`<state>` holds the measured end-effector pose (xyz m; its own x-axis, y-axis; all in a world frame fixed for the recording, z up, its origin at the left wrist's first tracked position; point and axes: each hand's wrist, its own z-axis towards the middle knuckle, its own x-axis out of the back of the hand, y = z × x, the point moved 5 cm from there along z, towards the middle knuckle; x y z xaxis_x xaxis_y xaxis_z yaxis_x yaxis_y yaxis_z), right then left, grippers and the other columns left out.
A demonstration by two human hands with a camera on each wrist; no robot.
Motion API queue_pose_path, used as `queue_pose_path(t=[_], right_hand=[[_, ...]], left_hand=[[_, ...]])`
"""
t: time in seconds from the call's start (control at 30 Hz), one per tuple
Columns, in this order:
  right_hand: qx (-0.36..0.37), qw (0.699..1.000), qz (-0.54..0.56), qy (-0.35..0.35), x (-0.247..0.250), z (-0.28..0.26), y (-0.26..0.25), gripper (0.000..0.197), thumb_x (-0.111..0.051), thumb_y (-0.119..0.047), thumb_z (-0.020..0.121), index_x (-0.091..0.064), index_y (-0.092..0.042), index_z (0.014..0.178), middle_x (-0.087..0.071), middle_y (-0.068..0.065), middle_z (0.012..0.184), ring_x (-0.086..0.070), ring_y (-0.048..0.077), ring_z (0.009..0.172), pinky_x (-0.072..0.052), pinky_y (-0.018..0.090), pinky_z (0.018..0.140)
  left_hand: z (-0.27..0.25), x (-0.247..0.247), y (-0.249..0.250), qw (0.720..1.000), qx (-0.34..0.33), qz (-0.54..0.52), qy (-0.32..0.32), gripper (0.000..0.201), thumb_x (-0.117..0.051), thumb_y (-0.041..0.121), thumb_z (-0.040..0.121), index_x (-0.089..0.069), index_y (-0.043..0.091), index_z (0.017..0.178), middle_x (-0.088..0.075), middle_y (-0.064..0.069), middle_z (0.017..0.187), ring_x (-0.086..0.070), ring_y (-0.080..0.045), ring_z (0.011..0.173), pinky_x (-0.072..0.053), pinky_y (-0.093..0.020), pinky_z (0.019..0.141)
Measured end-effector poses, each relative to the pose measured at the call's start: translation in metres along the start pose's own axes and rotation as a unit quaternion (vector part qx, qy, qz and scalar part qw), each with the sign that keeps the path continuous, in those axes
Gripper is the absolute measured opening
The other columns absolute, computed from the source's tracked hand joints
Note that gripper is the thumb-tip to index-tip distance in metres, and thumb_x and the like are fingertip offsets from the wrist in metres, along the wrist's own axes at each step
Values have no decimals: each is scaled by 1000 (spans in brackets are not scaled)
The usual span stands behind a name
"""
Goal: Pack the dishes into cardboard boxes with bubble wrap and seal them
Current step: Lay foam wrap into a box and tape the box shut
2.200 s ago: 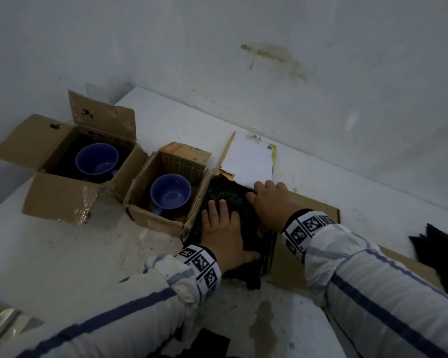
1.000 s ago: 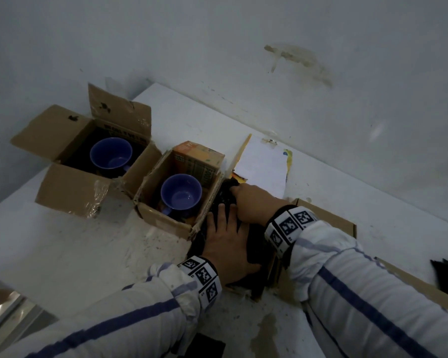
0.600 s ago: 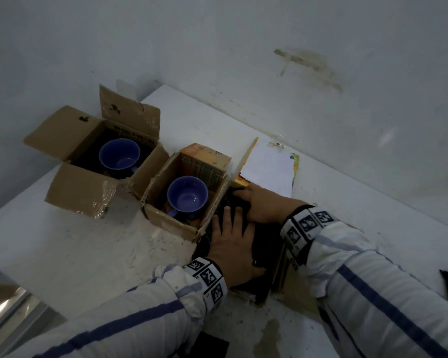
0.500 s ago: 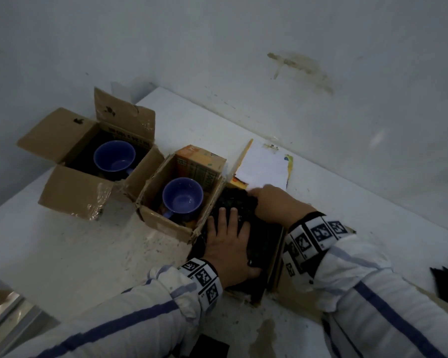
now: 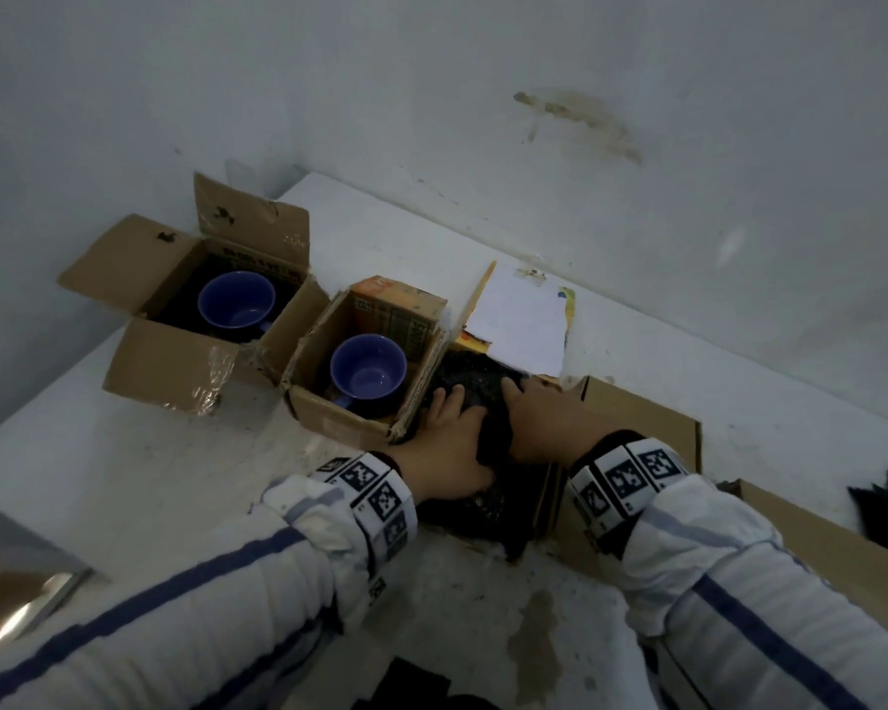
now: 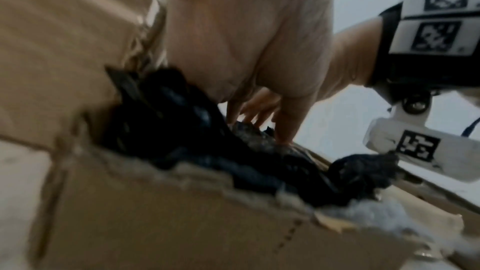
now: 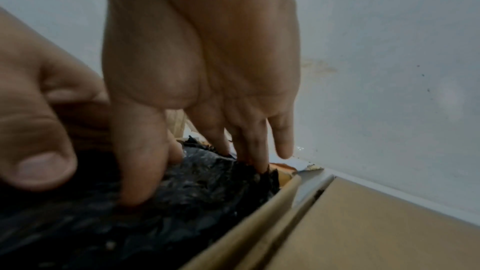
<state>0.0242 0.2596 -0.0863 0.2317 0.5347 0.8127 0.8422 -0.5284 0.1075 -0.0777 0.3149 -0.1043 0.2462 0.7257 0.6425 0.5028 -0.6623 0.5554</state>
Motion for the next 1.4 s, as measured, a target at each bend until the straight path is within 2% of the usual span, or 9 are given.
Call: queue_pose_path(t=[0.13, 0.4, 0.57, 0.67, 0.77, 0.87, 0.97, 1.13, 1.4], right_hand=[[-9, 997, -45, -63, -13, -3, -2, 115, -70, -53, 74, 4, -11, 150, -7, 15, 157, -19, 32, 143, -10, 52, 117], [-31, 995, 8, -90, -19, 5, 2, 119, -73, -50, 73, 11, -16, 150, 0, 12, 158, -11, 41, 143, -19, 52, 116], [-32, 994, 20, -100, -22, 7, 4, 119, -72, -51, 73, 12, -18, 150, 0, 9, 158, -8, 41, 143, -18, 53, 116], [3, 994, 55, -93, -5, 2, 6, 105, -71, -49, 76, -6, -14, 151, -21, 11, 154, -28, 34, 138, -31, 43, 112], [-21, 983, 181, 38, 30, 9, 26, 53, -64, -40, 84, -53, -13, 129, -54, 8, 133, -50, 25, 121, -40, 30, 95], [-148, 906, 362, 163, 42, 21, 61, 37, -61, -20, 86, -56, -7, 121, -56, 12, 126, -53, 28, 116, -40, 28, 87], [-168, 772, 605, 97, 25, 35, 61, 51, -60, -5, 87, -38, -6, 134, -46, 14, 129, -60, 30, 99, -51, 36, 87], [-167, 649, 732, 121, 15, 40, 63, 45, -58, -7, 87, -41, -4, 128, -51, 14, 125, -64, 28, 74, -48, 26, 48], [-128, 737, 640, 173, 25, -3, 68, 19, -62, -13, 89, -64, -6, 106, -63, 12, 99, -57, 23, 77, -43, 29, 62]], left_hand=[[-20, 2, -12, 995, -5, 97, -36, 70, -52, 10, 90, -12, 8, 148, 12, -19, 157, 11, -35, 145, -8, -46, 120], [-25, -6, -13, 961, 14, 244, -127, 87, -51, 4, 91, 11, 17, 151, 28, -19, 153, 17, -37, 143, -8, -52, 118], [-17, -17, -14, 961, 21, 269, -55, 76, -43, 10, 96, 7, 20, 151, 23, -19, 155, 15, -39, 144, -18, -51, 116], [-15, -23, -17, 960, 17, 280, -20, 73, -42, 13, 97, 6, 18, 151, 20, -21, 155, 13, -40, 144, -23, -49, 113], [-16, -23, -19, 961, 2, 276, -14, 71, -40, 11, 97, 6, 17, 151, 19, -22, 155, 13, -40, 144, -23, -48, 113], [-16, -23, -19, 962, 3, 272, -15, 73, -42, 13, 97, 6, 17, 151, 19, -21, 155, 13, -40, 144, -20, -48, 114], [-17, -22, -19, 962, 4, 273, -13, 73, -43, 15, 96, 5, 17, 151, 18, -21, 156, 12, -40, 144, -19, -48, 114], [-17, -22, -19, 962, 1, 273, -11, 73, -43, 13, 96, 5, 17, 151, 18, -21, 156, 11, -40, 144, -20, -50, 113], [-23, -19, -15, 963, 2, 268, -4, 73, -44, 17, 96, 3, 17, 152, 16, -21, 156, 10, -40, 144, -15, -48, 116]])
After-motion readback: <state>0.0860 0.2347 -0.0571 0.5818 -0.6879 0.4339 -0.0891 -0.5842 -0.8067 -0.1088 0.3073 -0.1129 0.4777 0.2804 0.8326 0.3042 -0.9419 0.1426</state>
